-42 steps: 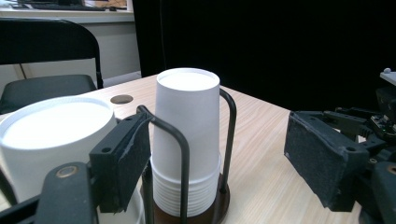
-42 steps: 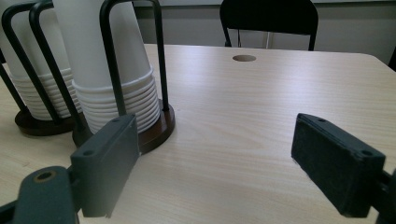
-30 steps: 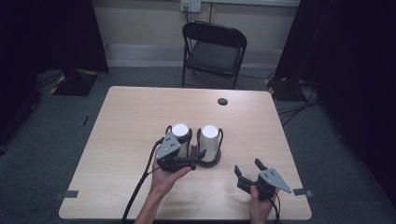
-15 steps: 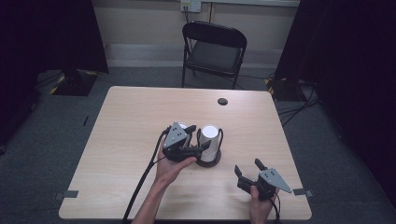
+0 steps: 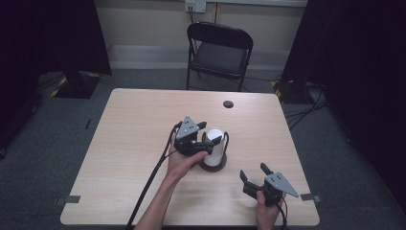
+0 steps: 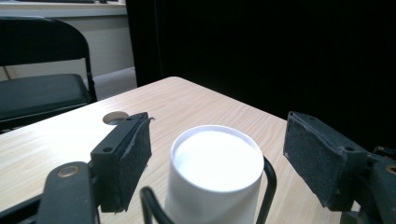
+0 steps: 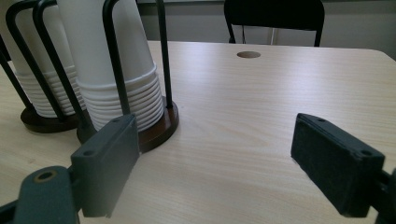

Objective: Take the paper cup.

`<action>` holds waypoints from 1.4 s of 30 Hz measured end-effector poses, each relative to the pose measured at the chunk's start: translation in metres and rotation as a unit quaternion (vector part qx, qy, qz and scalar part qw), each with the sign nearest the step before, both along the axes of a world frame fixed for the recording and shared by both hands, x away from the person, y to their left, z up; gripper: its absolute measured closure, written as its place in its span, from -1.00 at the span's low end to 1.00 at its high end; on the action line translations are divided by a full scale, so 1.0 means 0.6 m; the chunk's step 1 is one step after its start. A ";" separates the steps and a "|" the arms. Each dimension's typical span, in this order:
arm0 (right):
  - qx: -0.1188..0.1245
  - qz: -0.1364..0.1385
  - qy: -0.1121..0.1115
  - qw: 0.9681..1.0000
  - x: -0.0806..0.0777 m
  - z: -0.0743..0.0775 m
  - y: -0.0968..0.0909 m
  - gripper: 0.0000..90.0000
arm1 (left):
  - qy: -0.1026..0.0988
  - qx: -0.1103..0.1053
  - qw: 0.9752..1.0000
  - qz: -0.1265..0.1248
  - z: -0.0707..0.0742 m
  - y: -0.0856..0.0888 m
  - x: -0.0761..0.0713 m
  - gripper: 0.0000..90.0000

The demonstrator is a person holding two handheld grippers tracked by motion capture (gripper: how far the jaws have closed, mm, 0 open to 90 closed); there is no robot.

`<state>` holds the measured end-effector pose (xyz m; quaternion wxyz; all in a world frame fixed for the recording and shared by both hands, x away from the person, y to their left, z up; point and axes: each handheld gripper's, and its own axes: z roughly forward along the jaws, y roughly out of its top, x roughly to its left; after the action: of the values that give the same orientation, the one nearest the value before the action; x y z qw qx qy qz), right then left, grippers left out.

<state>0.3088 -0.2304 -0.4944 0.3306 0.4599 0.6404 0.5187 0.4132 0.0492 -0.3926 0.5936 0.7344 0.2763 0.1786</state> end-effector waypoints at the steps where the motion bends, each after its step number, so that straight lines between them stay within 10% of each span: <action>1: -0.001 0.000 0.000 1.000 0.001 0.000 0.000 -0.68 | 0.001 0.005 1.000 -0.001 -0.001 -0.003 0.002 -0.47; 42: 0.013 0.010 -0.003 1.000 -0.001 -0.001 -0.003 -0.69 | -0.001 0.054 0.998 0.017 -0.015 -0.040 0.016 -0.21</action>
<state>0.3082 -0.2323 -0.4947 0.3215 0.4556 0.6374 0.5318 0.4230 0.0254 -0.4013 0.5500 0.7605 0.2782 0.2045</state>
